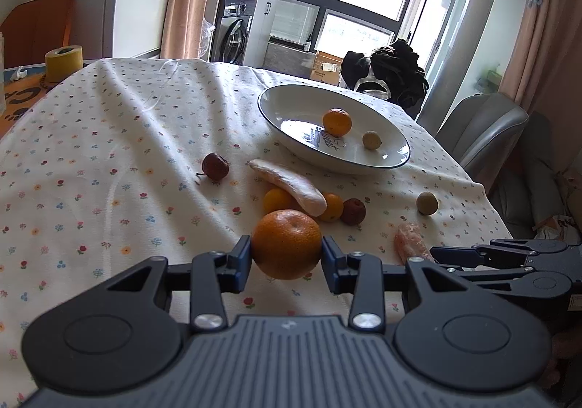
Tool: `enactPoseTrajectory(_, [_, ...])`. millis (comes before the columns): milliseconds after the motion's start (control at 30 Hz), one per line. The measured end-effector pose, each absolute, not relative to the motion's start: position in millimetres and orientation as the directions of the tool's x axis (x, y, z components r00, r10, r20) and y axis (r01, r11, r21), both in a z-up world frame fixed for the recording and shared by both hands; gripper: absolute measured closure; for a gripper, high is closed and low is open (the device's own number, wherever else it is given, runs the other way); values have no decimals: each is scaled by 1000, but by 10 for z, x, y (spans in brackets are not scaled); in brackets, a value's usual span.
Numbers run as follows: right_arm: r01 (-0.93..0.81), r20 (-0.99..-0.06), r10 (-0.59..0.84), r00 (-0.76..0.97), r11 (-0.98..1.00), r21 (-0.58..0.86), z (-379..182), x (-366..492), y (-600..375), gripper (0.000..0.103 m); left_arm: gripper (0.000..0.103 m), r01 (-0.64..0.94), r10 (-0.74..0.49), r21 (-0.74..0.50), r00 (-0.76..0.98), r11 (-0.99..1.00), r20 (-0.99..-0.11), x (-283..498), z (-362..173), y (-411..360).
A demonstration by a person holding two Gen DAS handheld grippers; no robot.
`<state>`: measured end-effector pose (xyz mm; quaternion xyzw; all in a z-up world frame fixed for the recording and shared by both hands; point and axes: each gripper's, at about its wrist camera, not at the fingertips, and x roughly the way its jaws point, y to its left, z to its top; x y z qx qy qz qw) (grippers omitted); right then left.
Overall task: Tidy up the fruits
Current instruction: 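Grasp and lift the mandarin with the left tool while the right tool lifts the pomelo segment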
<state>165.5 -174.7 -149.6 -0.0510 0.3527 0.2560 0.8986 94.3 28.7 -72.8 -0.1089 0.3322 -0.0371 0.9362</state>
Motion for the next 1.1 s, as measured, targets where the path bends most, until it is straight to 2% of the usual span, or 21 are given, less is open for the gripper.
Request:
enactPoseTrajectory(67, [-496,-660,424,620,864,89,-1497,1659,-1745,61,65,-7,-139,-229,776,973,-615,948,-731,298])
enactPoseTrajectory(100, [-492,-659,420,624,866,86,-1496,1661,-1751,66,65,-8,-139,-230,777,973,-614,949,-732,301])
enactPoseTrajectory(333, [-500,-648,433,627,861,92,-1460,1654,-1794,73,65,-9,-137,-230,781,973,-609,930,-716,300])
enactPoseTrajectory(400, [-505,-638,441,631,858,94,-1417,1641,-1809,78,65,-9,-135,-228,783,974,-607,925,-703,299])
enactPoseTrajectory(1100, [-452,-599,461,655,874,178,-1266,1724,-2115,86,65,30,-163,-219,767,975,-621,1000,-756,148])
